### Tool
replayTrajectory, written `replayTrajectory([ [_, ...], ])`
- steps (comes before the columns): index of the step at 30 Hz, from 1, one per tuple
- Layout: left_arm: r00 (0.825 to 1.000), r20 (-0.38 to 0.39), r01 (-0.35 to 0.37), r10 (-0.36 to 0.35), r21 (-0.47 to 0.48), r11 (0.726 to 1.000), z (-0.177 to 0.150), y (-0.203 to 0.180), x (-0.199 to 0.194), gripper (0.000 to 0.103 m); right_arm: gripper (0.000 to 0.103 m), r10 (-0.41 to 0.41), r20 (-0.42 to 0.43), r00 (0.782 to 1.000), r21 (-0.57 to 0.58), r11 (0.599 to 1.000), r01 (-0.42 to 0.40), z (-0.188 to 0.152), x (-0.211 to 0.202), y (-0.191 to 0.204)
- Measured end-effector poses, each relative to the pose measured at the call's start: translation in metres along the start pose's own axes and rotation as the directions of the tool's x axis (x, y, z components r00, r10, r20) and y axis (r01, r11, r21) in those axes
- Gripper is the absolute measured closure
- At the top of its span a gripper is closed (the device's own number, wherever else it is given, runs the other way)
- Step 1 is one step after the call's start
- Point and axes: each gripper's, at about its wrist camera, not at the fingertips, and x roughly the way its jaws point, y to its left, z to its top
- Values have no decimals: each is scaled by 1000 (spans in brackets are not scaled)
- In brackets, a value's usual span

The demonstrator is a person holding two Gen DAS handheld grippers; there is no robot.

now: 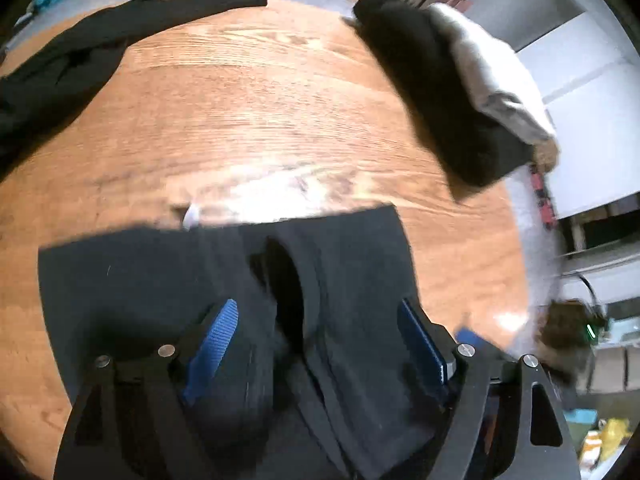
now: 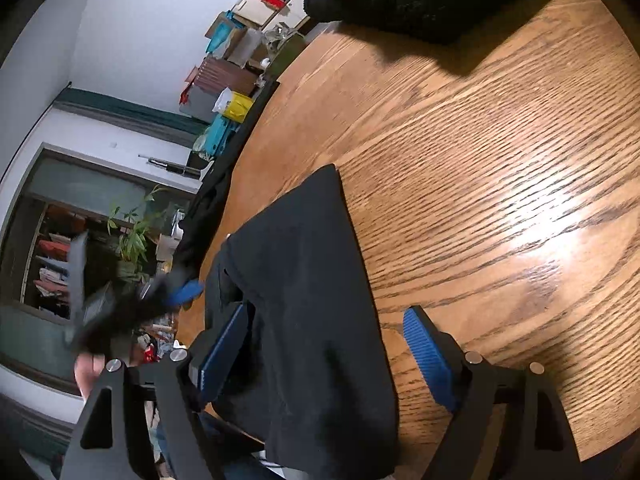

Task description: Fold clothes

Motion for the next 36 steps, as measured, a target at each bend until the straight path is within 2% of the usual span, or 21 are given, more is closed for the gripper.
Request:
replayTrajectory([
  [2, 998, -14, -68, 69, 35, 997, 15, -11, 14, 22, 19, -11, 9, 1000, -2, 1000, 11, -1, -5, -3],
  [4, 993, -65, -99, 101, 36, 994, 16, 2, 24, 27, 19, -13, 17, 1000, 6, 1000, 13, -1, -10, -9],
  [6, 986, -118, -118, 121, 38, 992, 20, 3, 41, 63, 19, -10, 21, 1000, 19, 1000, 9, -1, -15, -15],
  [7, 982, -134, -127, 132, 47, 991, 21, 3, 47, 89, 18, -6, 20, 1000, 25, 1000, 6, 0, -16, -17],
  [10, 976, -140, -154, 166, 90, 984, 20, 1, 58, 95, 18, 6, 17, 1000, 33, 999, -7, 0, -19, -21],
  [13, 980, -115, -148, 161, 115, 982, 23, -7, 57, 97, 18, 8, 15, 1000, 29, 1000, -8, 0, -20, -21],
  [16, 989, -71, -123, 133, 127, 984, 32, -14, 50, 98, 18, 11, 8, 1000, 27, 1000, -12, -1, -19, -20],
  [19, 985, -94, -137, 145, 85, 987, 41, -7, 52, 97, 18, 10, 4, 1000, 18, 1000, -10, -1, -18, -18],
  [22, 973, -163, -156, 162, 48, 987, 38, 6, 61, 96, 18, 3, -3, 1000, 13, 1000, -3, -2, -16, -17],
  [24, 976, -156, -153, 155, 19, 988, 34, 16, 55, 83, 18, 3, -1, 1000, 16, 1000, -3, -1, -17, -19],
  [25, 979, -144, -147, 145, -1, 989, 33, 21, 49, 71, 18, 3, 1, 1000, 18, 1000, -3, -1, -17, -19],
  [26, 984, -124, -131, 128, -18, 991, 32, 25, 41, 61, 18, 3, 4, 1000, 21, 1000, -3, -1, -18, -20],
  [27, 991, -86, -106, 103, -33, 994, 29, 29, 28, 57, 18, 4, 6, 1000, 23, 1000, -4, -1, -19, -21],
  [29, 998, 17, -55, 56, -55, 997, 17, 35, -6, 31, 18, 7, 5, 1000, 23, 1000, -8, -1, -19, -21],
  [30, 996, 73, -37, 42, -61, 997, 5, 38, -25, 26, 18, 7, 3, 1000, 20, 1000, -7, -1, -19, -21],
  [31, 994, 107, -31, 37, -54, 998, -12, 39, -39, 24, 18, 6, 1, 1000, 18, 1000, -6, 0, -19, -21],
  [32, 994, 110, -26, 29, -35, 999, -27, 36, -44, 24, 18, 3, -2, 1000, 16, 1000, -3, 0, -18, -21],
  [34, 996, 81, 21, -22, 17, 1000, -72, 34, -44, 24, 18, -1, -8, 1000, 13, 1000, 1, 0, -16, -20],
  [36, 996, 79, 35, -37, 25, 999, -110, 35, -36, 24, 18, -1, -13, 1000, 15, 1000, 1, 0, -14, -19],
])
